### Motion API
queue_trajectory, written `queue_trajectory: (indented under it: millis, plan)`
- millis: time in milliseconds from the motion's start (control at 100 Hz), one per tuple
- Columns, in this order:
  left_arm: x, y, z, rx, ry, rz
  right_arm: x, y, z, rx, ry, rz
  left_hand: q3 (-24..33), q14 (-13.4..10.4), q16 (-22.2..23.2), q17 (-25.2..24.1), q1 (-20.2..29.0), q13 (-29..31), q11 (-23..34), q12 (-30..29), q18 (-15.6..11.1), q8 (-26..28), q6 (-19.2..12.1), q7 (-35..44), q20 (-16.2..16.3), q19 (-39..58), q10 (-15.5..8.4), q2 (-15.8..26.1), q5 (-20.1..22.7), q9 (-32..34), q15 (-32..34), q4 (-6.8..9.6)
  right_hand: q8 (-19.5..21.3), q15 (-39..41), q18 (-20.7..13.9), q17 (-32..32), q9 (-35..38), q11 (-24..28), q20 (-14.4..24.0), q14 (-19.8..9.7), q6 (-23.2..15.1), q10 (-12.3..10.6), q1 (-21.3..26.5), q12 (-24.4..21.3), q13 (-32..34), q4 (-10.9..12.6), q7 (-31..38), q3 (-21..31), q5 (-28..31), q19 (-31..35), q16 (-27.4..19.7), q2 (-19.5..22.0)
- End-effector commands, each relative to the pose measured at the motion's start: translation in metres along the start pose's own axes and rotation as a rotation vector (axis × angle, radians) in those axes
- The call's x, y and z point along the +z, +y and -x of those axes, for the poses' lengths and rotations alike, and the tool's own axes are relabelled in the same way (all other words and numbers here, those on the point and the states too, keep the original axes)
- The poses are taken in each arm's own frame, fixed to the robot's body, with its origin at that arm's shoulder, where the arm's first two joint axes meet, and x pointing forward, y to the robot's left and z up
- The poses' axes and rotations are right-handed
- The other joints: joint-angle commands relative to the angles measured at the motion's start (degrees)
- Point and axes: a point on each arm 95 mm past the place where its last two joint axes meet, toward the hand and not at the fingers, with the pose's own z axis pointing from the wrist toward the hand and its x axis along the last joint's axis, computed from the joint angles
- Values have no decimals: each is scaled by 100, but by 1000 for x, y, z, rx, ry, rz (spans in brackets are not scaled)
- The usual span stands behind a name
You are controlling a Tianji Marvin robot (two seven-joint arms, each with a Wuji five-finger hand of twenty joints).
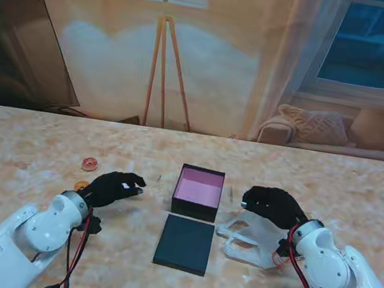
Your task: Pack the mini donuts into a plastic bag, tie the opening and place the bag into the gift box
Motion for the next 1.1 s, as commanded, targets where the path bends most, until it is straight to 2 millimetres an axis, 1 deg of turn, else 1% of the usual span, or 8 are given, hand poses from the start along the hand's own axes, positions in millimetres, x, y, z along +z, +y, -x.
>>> queue_trajectory:
  millis: [0, 470, 680, 740, 880, 900, 1010, 1090]
  plan:
    - [0, 1, -2, -3, 3, 13, 0, -6, -3, 6, 1, -19, -29, -36, -11, -54, 79, 0, -81, -56, -45, -79, -66, -147, 105, 40, -66, 128, 94, -192, 103, 62, -40, 82, 87, -55, 48, 83, -24, 5, -60, 32, -22, -11, 37, -154, 98, 106, -5, 144, 159, -122]
    - [0, 1, -2, 2, 5, 15, 4, -4, 0, -5, -15, -24, -26, -24, -11, -67, 67, -12, -101, -60, -35, -120, -70, -191, 92, 4, -59, 138, 80, -186, 92, 69, -40, 159, 76, -56, 27, 105, -9, 8, -70, 50, -69, -8, 32, -171, 96, 236, -23, 172, 190, -189]
    - [0, 0, -2, 7, -1, 8, 6, -2, 0, -33, -20, -48, -26, -24, -11, -62, 67, -13, -101, -59, -36, -120, -66, -190, 94, 4, -58, 141, 84, -190, 92, 68, -75, 1583, -188, 209, -186, 892, 388, -58, -3, 15, -157, 712, -161, -197, 63, 368, -90, 635, 1140, -281]
    - [0, 0, -1, 6, -4, 6, 7, -1, 0, -50, -27, -50, -26, -21, -10, -66, 66, -11, -100, -58, -40, -124, -61, -194, 92, -1, -55, 143, 80, -189, 95, 69, -102, 2219, -299, 281, -290, 1255, 546, -147, -13, -36, -225, 1081, -202, -208, 54, 464, -87, 774, 1551, -382]
    - [-2, 0, 0, 3, -8, 4, 9, 6, -1, -103, -27, -79, -24, -18, -10, -66, 75, -15, -101, -57, -36, -124, -60, -192, 91, -5, -57, 137, 85, -191, 94, 69, -186, 3310, -585, 562, -417, 1961, 998, -607, -210, -329, -470, 1883, -64, -279, -8, 813, -138, 1244, 2235, -728]
    - [-2, 0, 0, 2, -9, 4, 9, 7, -1, -110, -24, -89, -25, -21, -9, -66, 73, -10, -98, -56, -36, -123, -64, -193, 91, -5, -57, 138, 82, -186, 97, 68, -224, 3462, -650, 642, -435, 2040, 1138, -719, -267, -405, -615, 2062, -16, -332, -32, 1005, -169, 1335, 2341, -857]
    - [-3, 0, 0, 0, -8, 4, 8, 14, -4, -155, 4, -153, -27, -26, -10, -62, 70, -14, -99, -57, -37, -125, -60, -193, 91, -4, -55, 138, 88, -186, 95, 68, -100, 3807, -902, 830, -590, 2259, 1436, -982, -386, -613, -927, 2417, -29, -404, -503, 1404, -187, 1606, 2632, -1169]
    - [-4, 0, 1, 0, -7, 4, 7, 17, -5, -204, 25, -190, -27, -27, -11, -61, 72, -12, -99, -57, -45, -127, -63, -195, 91, -4, -57, 137, 84, -186, 95, 68, -43, 3836, -1012, 903, -702, 2293, 1498, -1121, -456, -710, -1072, 2530, -60, -395, -837, 1679, -187, 1614, 2715, -1367]
